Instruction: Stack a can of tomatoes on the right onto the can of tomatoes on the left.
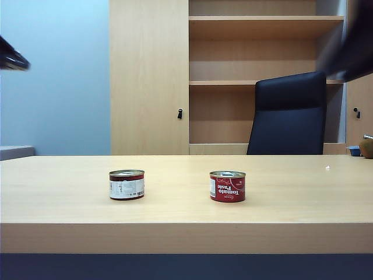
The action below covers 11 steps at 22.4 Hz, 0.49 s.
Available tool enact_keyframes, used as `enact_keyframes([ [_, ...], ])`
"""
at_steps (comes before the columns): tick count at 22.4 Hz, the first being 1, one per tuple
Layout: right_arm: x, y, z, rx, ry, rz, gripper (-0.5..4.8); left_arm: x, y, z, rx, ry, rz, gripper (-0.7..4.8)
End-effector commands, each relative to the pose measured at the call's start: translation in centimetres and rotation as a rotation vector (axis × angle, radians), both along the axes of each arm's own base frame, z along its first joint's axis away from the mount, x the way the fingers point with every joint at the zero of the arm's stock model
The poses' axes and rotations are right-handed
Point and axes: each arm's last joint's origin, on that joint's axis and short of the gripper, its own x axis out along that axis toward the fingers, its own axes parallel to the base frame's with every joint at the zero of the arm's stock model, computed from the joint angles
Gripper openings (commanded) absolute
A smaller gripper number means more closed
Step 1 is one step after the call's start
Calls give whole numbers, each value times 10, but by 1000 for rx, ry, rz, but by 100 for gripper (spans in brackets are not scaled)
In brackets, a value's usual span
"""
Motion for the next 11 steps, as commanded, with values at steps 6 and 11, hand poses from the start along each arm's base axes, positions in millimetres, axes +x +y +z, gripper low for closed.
enact_keyframes([
  [6, 118, 99, -53, -277, 118, 178, 463, 16, -16, 7, 30, 10, -219, -5],
  [11, 142, 113, -65, -297, 219, 207, 473, 7, -15, 14, 46, -47, -223, -5],
])
